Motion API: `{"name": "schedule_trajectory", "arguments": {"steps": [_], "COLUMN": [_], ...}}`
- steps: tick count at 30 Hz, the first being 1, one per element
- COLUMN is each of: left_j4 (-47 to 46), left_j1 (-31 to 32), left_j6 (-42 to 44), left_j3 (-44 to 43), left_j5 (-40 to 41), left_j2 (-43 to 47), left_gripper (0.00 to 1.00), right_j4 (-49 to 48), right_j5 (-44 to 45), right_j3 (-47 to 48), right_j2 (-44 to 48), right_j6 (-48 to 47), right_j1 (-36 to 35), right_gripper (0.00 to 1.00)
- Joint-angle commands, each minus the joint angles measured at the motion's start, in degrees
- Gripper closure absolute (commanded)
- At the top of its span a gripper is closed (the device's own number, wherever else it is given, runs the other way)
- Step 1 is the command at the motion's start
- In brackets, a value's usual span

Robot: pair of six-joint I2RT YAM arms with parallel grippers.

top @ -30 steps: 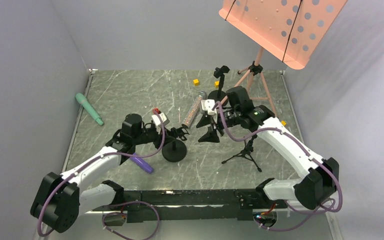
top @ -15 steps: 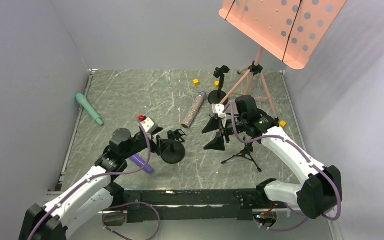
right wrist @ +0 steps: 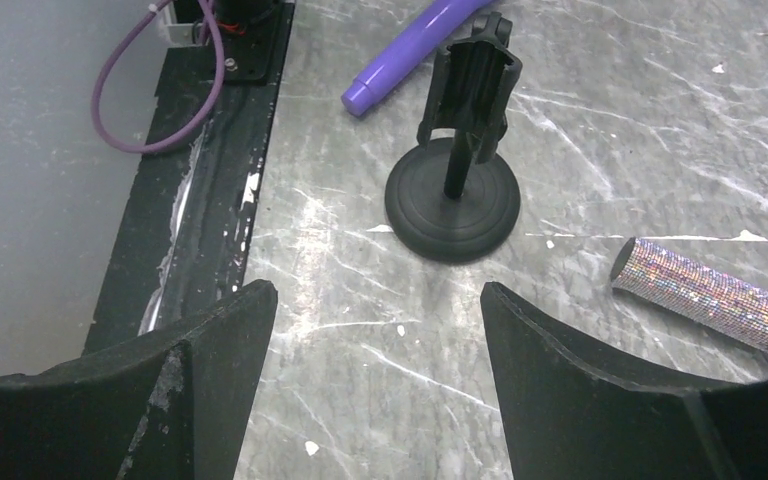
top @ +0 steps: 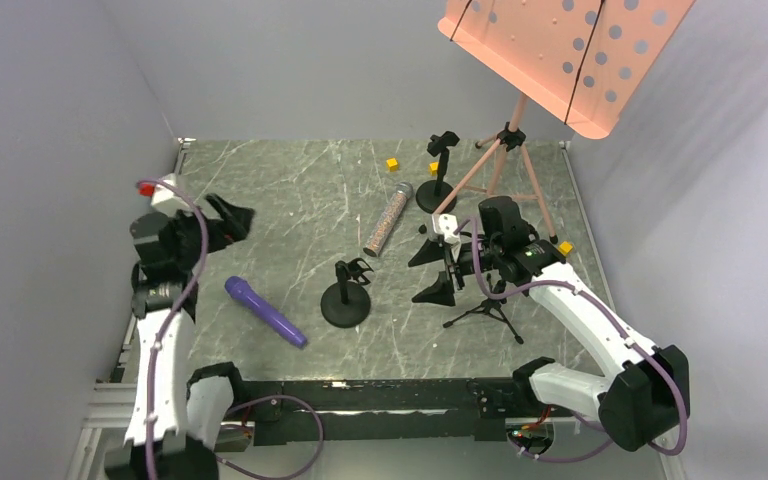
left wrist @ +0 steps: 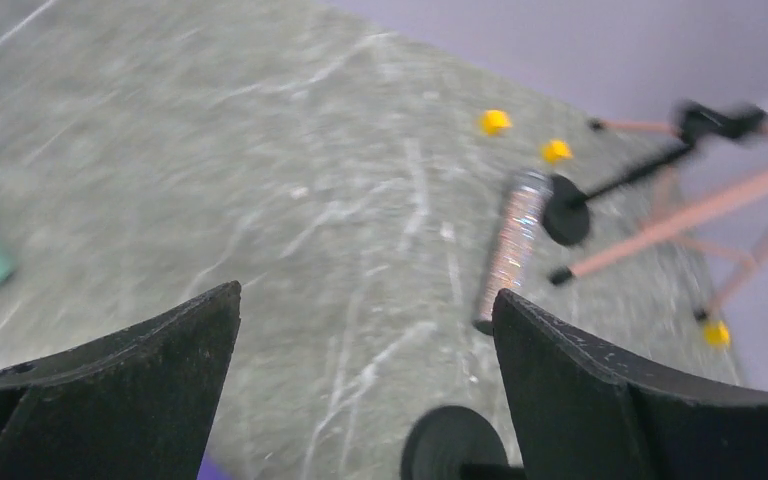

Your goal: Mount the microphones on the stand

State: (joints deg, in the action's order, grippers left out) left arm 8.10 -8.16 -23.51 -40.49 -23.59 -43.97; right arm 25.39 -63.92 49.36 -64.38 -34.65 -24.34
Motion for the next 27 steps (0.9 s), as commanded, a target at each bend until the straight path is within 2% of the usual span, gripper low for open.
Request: {"name": "schedule_trajectory", "arguments": {"steps": [1,4,7,9,14,16,17,19,22,25,27], "left_j4": [7.2,12.5,20.1,25.0,27.6,28.8,30.2,32.2,32.8,33.9,34.6], "left_j1": [-12.2,-13.1,-13.1,-13.2,-13.4,-13.5,-13.5,-13.5,-13.5,-13.5,-13.5], "left_j6": [-9.3,-8.5,-8.0,-8.0,-1.2,-0.2,0.1,0.2,0.3,0.8,1.1], "left_j3": [-2.4,-8.1,-18.3,-25.5,-38.2,-42.9,-45.2,-49.6,-52.6,-55.1,-56.6], "left_j5": [1.2,17.7,32.5,38.1,36.3,34.2,32.8,31.0,30.1,29.7,29.5], "left_j2": [-9.0,-18.4,-30.7,-39.3,-57.7,-63.4,-66.1,-70.6,-74.4,-76.9,-78.2], "left_gripper": [0.01,0.01,0.01,0.01,0.05,0.12,0.21,0.26,0.30,0.48,0.53], "right_j4": [-0.2,0.0,1.5,3.1,6.4,7.1,7.4,7.8,8.3,9.1,9.7], "right_j5": [0.4,1.5,1.6,1.6,2.8,3.3,3.5,3.9,4.4,5.2,5.6], "right_j3": [0.2,0.2,0.9,1.8,3.5,3.9,4.0,4.1,4.3,4.7,5.0], "right_j2": [1.5,1.8,1.0,0.0,-2.2,-2.9,-3.3,-3.6,-4.2,-5.2,-5.8], "right_j6": [-2.5,-3.0,-3.9,-4.7,-6.3,-6.8,-7.0,-7.4,-8.1,-8.8,-9.3], "right_j1": [0.4,0.4,0.4,0.3,-0.3,-0.6,-0.6,-0.9,-1.5,-2.4,-2.9], "right_gripper": [0.20,0.19,0.19,0.19,0.18,0.18,0.18,0.18,0.17,0.17,0.16]}}
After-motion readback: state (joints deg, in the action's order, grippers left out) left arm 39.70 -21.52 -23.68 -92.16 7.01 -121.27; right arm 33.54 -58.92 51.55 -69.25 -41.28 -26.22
